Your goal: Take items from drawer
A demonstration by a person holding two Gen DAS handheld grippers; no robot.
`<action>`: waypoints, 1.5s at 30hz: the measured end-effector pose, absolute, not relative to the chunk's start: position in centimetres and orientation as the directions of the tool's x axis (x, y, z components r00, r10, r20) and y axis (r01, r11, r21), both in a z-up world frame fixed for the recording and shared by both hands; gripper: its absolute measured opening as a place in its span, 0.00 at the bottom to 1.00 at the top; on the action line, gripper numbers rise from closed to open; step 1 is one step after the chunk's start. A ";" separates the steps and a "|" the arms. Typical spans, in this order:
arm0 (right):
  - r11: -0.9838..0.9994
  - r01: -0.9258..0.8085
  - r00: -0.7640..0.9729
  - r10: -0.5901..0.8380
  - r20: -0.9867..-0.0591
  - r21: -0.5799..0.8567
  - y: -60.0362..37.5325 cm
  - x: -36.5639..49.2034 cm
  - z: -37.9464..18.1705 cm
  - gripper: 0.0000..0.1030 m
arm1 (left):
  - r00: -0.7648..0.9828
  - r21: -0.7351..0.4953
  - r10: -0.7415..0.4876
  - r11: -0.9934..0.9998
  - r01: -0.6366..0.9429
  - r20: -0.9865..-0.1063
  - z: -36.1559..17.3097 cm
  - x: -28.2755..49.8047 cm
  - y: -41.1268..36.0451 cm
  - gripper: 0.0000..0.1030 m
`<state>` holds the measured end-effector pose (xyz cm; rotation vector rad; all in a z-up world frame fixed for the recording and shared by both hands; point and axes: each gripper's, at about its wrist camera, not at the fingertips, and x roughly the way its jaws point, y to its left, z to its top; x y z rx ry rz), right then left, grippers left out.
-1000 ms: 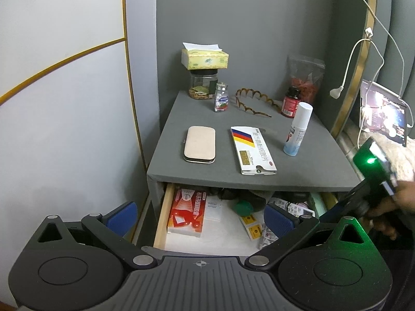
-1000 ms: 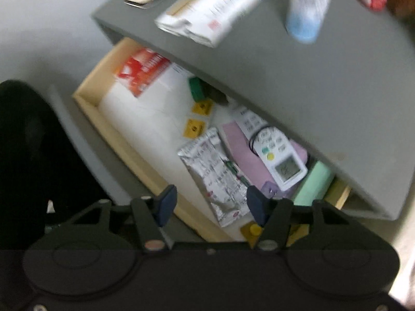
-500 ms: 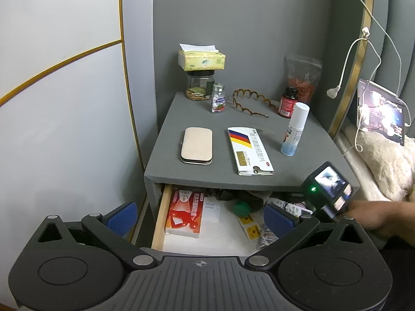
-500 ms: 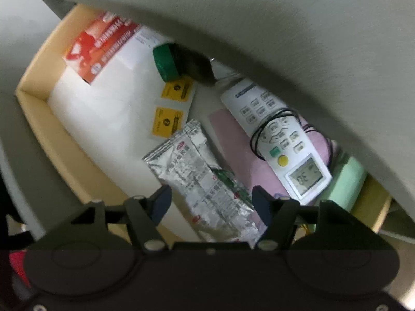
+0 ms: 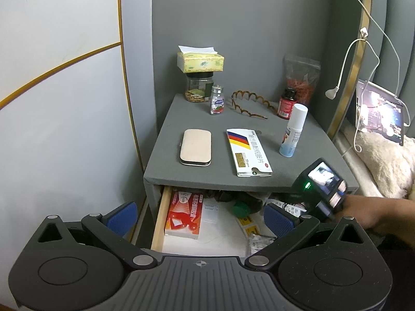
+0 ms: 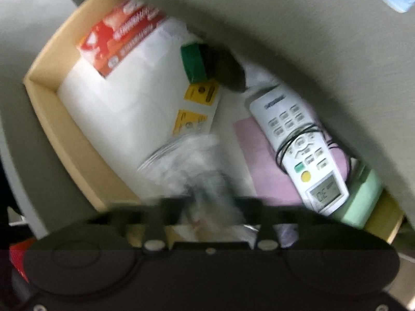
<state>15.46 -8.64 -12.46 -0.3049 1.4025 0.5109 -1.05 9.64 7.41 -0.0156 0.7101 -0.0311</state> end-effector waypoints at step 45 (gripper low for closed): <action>0.891 -0.454 0.273 0.108 -0.956 -0.028 -14.9 11.8 0.0 0.50 | 0.744 -0.038 -0.031 0.999 0.007 -0.668 6.9 -0.6 10.1 1.00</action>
